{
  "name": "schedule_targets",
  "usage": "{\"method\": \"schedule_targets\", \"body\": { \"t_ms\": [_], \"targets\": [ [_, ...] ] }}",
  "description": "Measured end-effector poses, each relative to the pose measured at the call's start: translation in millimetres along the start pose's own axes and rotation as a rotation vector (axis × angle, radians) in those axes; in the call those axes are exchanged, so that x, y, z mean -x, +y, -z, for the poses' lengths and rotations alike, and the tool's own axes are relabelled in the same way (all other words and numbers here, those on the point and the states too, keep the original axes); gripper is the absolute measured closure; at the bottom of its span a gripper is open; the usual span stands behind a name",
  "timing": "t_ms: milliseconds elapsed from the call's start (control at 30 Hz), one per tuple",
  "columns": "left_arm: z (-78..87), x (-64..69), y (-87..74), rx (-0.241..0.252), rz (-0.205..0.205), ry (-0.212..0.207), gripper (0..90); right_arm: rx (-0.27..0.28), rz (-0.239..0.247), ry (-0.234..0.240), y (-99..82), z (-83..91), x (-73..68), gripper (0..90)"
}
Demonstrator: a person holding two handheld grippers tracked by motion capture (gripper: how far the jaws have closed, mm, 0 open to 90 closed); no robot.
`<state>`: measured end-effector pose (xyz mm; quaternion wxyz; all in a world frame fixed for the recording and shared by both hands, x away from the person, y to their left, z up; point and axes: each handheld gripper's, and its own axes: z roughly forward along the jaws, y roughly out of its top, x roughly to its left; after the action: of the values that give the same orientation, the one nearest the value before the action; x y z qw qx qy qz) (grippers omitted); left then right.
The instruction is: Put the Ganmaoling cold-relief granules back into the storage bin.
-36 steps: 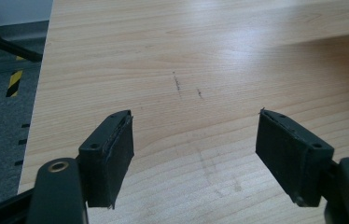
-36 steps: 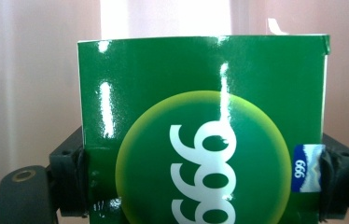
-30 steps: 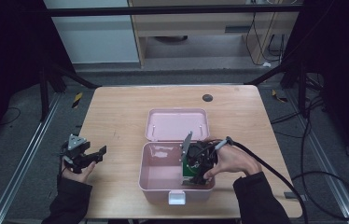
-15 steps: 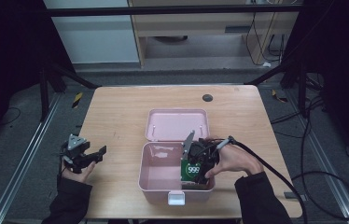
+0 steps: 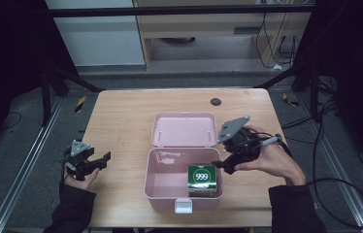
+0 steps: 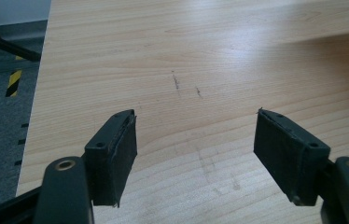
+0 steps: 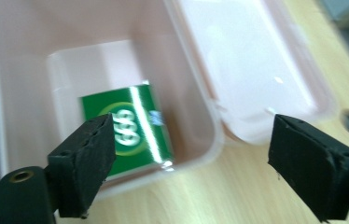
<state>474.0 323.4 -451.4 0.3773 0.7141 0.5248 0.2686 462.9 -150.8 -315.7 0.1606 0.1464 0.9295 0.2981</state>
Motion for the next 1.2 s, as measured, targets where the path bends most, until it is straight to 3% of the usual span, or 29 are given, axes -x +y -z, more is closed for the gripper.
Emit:
{"method": "schedule_targets", "body": {
  "t_ms": [33,67,233,533,633,700,733,800,967,1200],
  "targets": [
    [-0.1,0.1,0.0,0.000,-0.001,0.000,29.9,0.017,-0.045,-0.033,-9.2,6.0,4.9,17.2],
    [-0.2,0.2,0.0,-0.001,-0.002,-0.001,29.9,0.017,-0.045,-0.033,-9.2,6.0,4.9,17.2],
    [-0.1,0.2,-0.2,-0.005,-0.005,0.001,30.5,0.035,-0.142,-0.095,-40.0,5.2,12.7,15.9],
    [-1.3,1.4,-0.8,-0.012,-0.009,0.002,30.7,0.101,-0.283,-0.180,-89.7,-15.1,14.5,12.2],
    [-1.8,0.8,-1.2,-0.014,-0.007,0.003,30.7,0.123,-0.352,-0.211,-105.0,-23.3,15.8,11.9],
    [-2.0,0.8,-1.3,-0.014,-0.007,0.003,30.8,0.129,-0.385,-0.235,-112.6,-28.0,16.9,10.3],
    [-2.0,0.9,-1.4,-0.014,-0.008,0.004,30.8,0.147,-0.423,-0.274,-121.3,-33.6,18.2,10.1],
    [-2.3,1.2,-1.4,-0.013,-0.007,0.004,30.7,0.158,-0.443,-0.292,-125.6,-36.4,18.9,10.1],
    [-3.8,1.7,-2.4,-0.019,-0.011,0.004,30.5,0.176,-0.531,-0.358,-147.2,-47.5,22.8,6.7],
    [-9.8,1.1,-5.8,-0.039,-0.020,0.016,26.9,0.159,-0.621,-0.433,-180.3,-61.2,22.4,4.6]
  ]
}}
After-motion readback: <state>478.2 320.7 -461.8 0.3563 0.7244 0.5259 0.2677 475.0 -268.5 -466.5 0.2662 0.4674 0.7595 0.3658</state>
